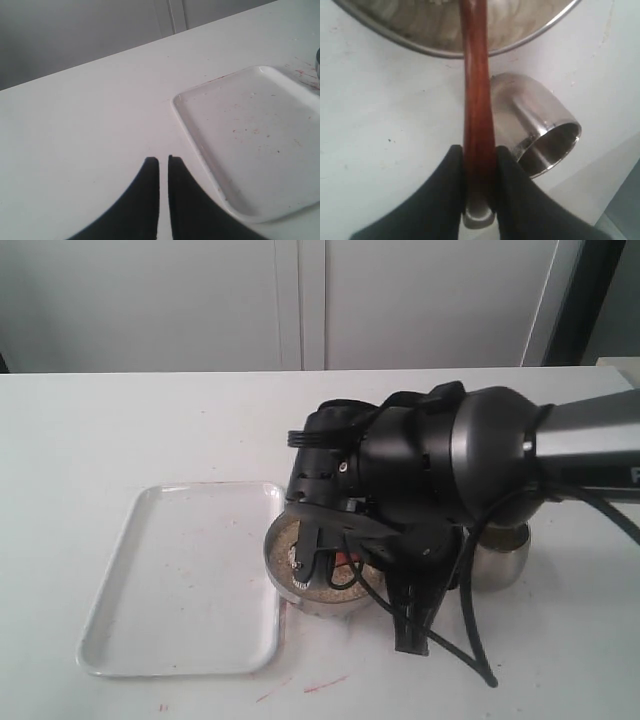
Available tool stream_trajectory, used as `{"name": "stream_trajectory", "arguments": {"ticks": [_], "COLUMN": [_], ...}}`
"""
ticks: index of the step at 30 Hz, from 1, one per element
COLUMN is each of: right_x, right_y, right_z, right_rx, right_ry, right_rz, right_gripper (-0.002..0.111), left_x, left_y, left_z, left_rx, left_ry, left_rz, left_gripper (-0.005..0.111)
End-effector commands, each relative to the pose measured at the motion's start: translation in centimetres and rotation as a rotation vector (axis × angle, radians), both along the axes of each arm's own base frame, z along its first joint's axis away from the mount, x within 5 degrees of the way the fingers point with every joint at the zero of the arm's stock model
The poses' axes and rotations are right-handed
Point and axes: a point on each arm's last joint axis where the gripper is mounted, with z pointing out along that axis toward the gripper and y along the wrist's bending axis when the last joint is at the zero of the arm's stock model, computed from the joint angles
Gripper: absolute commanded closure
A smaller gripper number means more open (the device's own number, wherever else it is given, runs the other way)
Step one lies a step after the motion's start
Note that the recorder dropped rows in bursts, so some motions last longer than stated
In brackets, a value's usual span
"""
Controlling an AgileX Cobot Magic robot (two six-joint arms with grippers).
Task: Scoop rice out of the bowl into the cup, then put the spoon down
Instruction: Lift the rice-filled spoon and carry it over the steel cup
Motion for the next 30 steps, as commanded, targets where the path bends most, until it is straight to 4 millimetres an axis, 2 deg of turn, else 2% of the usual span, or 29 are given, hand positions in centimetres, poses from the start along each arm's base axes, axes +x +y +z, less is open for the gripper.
{"name": "stream_trajectory", "arguments": {"ticks": [1,5,11,17,24,30], "right_x": [0.0,0.1,-0.2,-0.1,-0.4,-1.3], "right_y": [-1.2,-2.6,-4.1,-6.9,-8.6,-10.6], "right_z": [0.8,2.4,4.9,7.0,8.2,6.9], "right_rx": [0.058,0.132,0.189,0.256,0.286,0.224], "right_ry": [0.012,0.002,-0.033,-0.067,-0.098,-0.068], "right_rz": [-0.082,-0.153,-0.152,-0.224,-0.264,-0.288], "right_gripper": [0.108,0.108,0.108,0.108,0.108,0.108], "left_x": [0.0,0.0,0.0,0.0,0.0,0.0], "left_y": [0.0,0.0,0.0,0.0,0.0,0.0], "left_z": [0.2,0.2,0.2,0.2,0.2,0.2], "left_rx": [0.0,0.0,0.0,0.0,0.0,0.0], "left_ry": [-0.003,-0.003,-0.003,-0.003,-0.003,-0.003], "left_rz": [0.002,0.002,0.002,0.002,0.002,0.002], "left_gripper": [0.092,0.092,0.092,0.092,0.092,0.092]}}
